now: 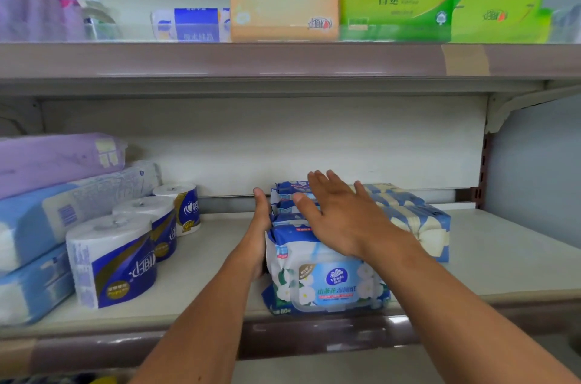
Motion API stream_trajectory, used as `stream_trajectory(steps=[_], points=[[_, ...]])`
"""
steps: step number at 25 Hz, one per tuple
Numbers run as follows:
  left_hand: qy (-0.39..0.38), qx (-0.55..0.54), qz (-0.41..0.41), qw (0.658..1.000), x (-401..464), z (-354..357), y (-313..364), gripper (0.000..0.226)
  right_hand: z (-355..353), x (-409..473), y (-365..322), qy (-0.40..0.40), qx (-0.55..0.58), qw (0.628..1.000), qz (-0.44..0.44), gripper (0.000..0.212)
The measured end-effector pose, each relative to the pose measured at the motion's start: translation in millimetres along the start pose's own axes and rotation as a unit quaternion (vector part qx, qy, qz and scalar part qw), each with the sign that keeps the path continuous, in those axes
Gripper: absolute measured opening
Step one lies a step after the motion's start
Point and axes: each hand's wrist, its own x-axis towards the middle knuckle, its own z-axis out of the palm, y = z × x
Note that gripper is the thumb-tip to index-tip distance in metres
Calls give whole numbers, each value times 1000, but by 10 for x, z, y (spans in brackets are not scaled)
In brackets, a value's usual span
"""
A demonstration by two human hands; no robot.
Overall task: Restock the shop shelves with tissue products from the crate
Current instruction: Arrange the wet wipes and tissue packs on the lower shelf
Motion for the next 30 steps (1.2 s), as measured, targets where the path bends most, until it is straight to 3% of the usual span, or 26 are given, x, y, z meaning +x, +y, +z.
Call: stream_trajectory(steps=[8, 13, 19, 22, 25, 27, 30], points=[[-21, -47, 2, 999, 203, -9, -148, 97, 171, 57, 24, -47, 20, 999, 11, 72], [-8, -65, 4, 998, 213, 20, -143, 87, 171, 72, 26, -59, 17, 998, 17, 74], [-4, -73, 7, 997, 229, 67, -155, 84, 151, 27, 50, -21, 6, 1000, 19, 73], [-1, -67, 2, 998, 188, 68, -150, 81, 105, -55, 18, 73, 10, 997, -7, 69], [5, -59, -20, 998, 128, 1, -137, 83, 66, -241, 149, 239, 110, 965, -17, 62], [18, -43, -28, 999, 35, -36, -134, 82, 99, -416, 308, 307, 246, 918, 50, 54], [35, -63, -32, 997, -129, -63, -108, 86, 266, -643, 440, 249, 445, 847, 150, 42]])
